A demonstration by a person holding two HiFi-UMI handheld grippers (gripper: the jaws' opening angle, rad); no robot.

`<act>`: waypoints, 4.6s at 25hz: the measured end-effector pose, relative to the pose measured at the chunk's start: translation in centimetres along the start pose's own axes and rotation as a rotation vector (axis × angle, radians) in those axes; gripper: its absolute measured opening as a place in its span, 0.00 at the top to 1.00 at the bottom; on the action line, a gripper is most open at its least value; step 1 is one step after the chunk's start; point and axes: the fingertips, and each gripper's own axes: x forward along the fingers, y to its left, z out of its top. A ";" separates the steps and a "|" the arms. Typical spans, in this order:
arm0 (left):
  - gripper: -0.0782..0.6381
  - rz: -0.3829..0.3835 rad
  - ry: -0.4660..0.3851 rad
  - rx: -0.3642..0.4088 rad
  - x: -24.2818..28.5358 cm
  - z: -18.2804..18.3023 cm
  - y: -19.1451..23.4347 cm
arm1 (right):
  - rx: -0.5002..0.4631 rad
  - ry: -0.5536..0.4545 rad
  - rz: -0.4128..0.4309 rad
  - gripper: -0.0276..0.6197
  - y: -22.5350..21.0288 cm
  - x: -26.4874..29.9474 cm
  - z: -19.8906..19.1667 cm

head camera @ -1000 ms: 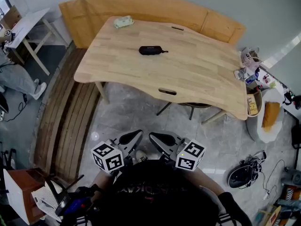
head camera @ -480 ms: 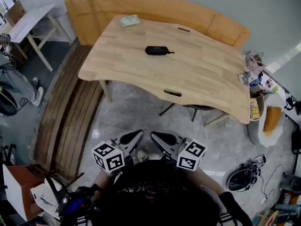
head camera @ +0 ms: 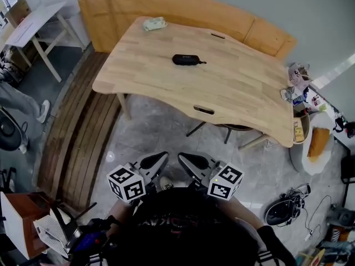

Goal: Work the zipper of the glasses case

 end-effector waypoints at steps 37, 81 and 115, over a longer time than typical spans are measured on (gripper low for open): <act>0.88 0.179 -0.065 -0.030 13.6 7.3 5.2 | 0.036 0.071 0.045 0.93 -18.9 0.9 10.1; 0.88 0.674 -0.120 -0.200 18.6 8.7 9.2 | -0.788 0.985 0.153 0.38 -55.8 20.0 7.9; 0.87 0.611 -0.201 -0.144 18.1 12.2 9.2 | 0.047 0.492 0.526 0.41 -39.7 16.3 16.8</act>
